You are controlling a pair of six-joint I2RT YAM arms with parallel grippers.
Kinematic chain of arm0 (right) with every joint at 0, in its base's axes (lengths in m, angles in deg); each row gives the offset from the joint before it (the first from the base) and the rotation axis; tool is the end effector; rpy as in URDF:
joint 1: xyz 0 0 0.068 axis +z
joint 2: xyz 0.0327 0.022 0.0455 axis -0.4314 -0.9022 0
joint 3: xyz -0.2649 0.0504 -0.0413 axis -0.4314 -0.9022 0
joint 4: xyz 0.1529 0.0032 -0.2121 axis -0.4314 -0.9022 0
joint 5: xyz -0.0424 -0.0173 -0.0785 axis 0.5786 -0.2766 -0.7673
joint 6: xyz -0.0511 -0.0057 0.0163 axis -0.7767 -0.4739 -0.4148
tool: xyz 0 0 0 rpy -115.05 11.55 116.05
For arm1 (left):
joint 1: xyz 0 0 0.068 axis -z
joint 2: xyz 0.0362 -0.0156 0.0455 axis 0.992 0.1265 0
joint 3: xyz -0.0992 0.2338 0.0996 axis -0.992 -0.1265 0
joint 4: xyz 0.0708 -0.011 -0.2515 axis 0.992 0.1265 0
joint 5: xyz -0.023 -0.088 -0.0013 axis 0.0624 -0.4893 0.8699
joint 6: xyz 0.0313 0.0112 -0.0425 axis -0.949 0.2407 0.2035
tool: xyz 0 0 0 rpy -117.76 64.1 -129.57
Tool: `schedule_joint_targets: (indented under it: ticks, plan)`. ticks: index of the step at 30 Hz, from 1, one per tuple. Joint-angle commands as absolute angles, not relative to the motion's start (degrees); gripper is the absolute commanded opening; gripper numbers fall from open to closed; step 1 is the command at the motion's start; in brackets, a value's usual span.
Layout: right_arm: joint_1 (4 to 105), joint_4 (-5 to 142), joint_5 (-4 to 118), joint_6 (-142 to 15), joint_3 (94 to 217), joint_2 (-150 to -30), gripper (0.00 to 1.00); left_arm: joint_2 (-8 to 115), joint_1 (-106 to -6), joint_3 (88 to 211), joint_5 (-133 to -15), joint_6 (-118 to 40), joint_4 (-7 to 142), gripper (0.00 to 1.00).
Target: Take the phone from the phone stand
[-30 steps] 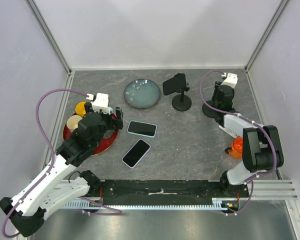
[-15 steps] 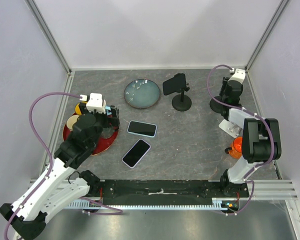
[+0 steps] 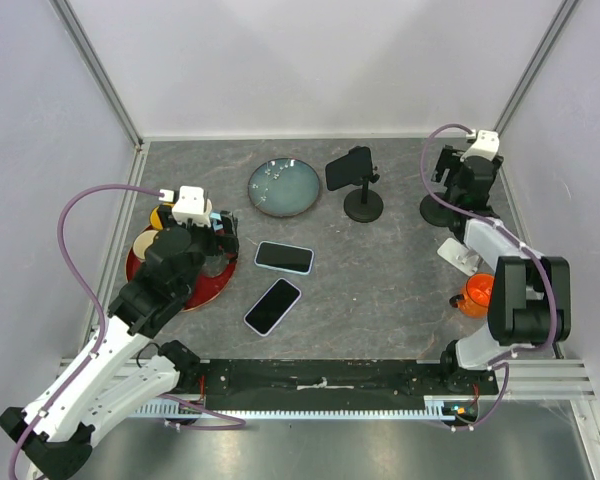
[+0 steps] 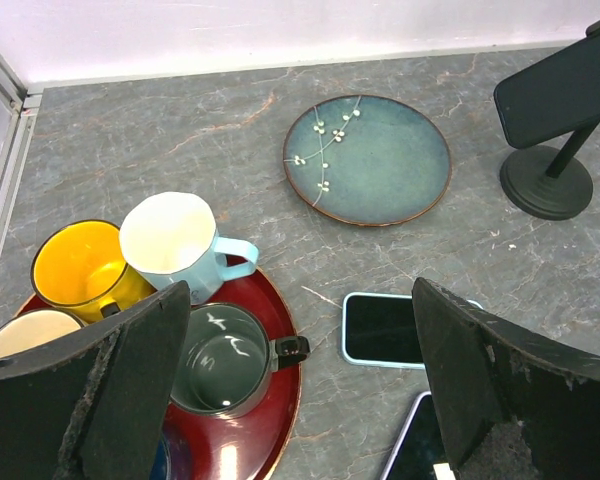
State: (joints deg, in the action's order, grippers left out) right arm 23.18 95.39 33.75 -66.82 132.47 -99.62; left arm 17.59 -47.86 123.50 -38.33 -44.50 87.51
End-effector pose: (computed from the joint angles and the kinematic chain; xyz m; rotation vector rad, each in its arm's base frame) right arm 0.3578 -0.0246 0.2511 0.2888 1.7521 -0.2346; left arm 0.1384 -0.0765 0.3499 0.0946 1.7421 -0.1026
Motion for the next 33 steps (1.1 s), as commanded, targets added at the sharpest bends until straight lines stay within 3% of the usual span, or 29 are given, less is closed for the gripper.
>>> schedule_joint_targets:
  ticks: [1, 2, 7, 14, 25, 33]
  plan:
    - [23.1, 92.7, 36.5, -66.8, 136.1, -92.7, 0.94, 17.3, -48.4, 123.4, -38.2, -45.9, 85.4, 0.98]
    - [23.1, 92.1, 37.1, -66.9, 136.3, -91.7, 0.98, 17.2, -48.4, 123.3, -38.2, -45.8, 85.4, 0.98]
    - [23.2, 89.9, 41.8, -67.6, 136.1, -86.0, 0.98, 17.5, -48.5, 123.6, -38.1, -45.3, 85.9, 0.98]
    - [23.2, 92.1, 65.6, -68.3, 135.2, -84.3, 0.97, 17.7, -48.8, 123.7, -38.7, -44.9, 86.0, 0.98]
    - [24.8, 92.6, 92.5, -69.8, 141.2, -99.8, 0.96, 18.0, -49.0, 123.8, -38.6, -44.7, 86.4, 0.98]
    - [27.0, 95.0, 100.5, -71.0, 146.7, -113.3, 0.92, 18.5, -49.2, 123.7, -38.3, -44.9, 86.5, 0.98]
